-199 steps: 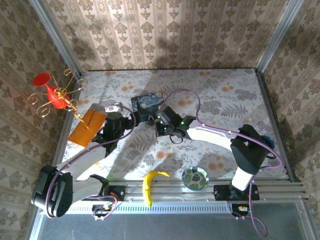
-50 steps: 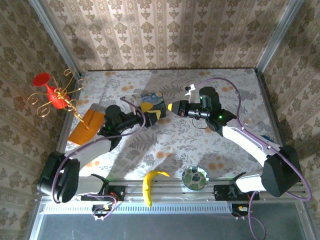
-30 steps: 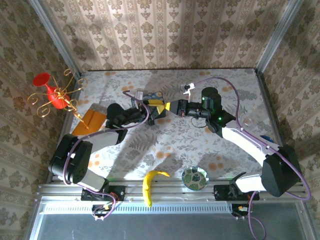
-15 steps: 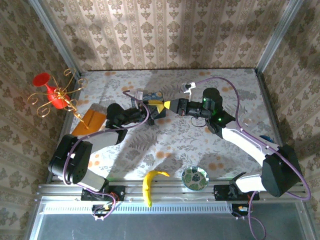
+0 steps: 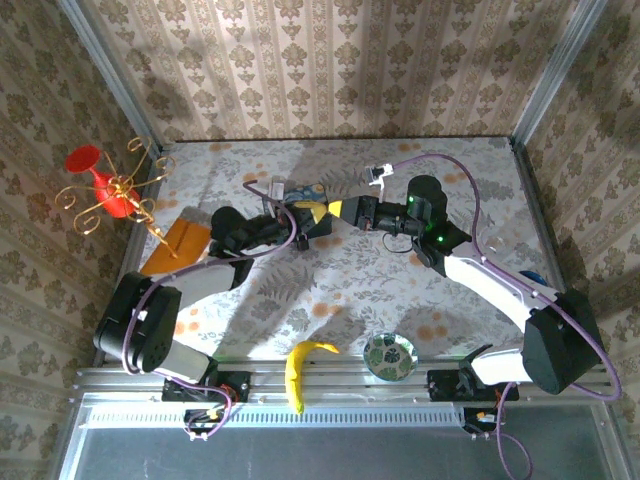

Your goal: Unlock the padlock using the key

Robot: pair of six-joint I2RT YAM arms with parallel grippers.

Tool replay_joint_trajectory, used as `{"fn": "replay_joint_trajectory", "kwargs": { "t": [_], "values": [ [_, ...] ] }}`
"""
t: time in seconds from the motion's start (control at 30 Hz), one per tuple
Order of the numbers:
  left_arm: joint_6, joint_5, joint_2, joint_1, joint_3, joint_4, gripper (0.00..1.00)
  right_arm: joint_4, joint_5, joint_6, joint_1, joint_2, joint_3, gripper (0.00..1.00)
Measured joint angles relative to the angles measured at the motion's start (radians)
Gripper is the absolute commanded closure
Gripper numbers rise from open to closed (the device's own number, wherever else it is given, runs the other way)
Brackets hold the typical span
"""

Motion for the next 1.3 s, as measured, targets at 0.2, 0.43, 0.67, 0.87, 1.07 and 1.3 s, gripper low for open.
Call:
{"fn": "replay_joint_trajectory", "kwargs": {
  "t": [0.2,0.43,0.67,0.87,1.07,1.3],
  "values": [
    [0.046,-0.001,-0.042,-0.001,0.000,-0.071,0.91,0.011,-0.005,0.000,0.000,0.000,0.000,1.00],
    [0.084,0.008,-0.085,-0.019,0.000,-0.107,0.74,0.074,-0.026,0.004,0.002,0.012,-0.002,1.00],
    [0.068,-0.013,-0.086,-0.002,-0.002,-0.111,0.96,0.184,-0.063,0.043,-0.001,0.068,0.003,1.00],
    [0.080,-0.021,-0.114,-0.001,-0.012,-0.141,1.00,0.205,-0.067,0.053,-0.003,0.077,0.003,1.00],
    [0.163,-0.030,-0.205,-0.008,-0.015,-0.279,1.00,0.137,-0.041,0.003,0.003,0.072,0.019,0.58],
    [0.417,-0.015,-0.338,-0.031,0.110,-0.721,1.00,-0.129,0.123,-0.107,-0.002,0.024,0.025,0.38]
  ]
}}
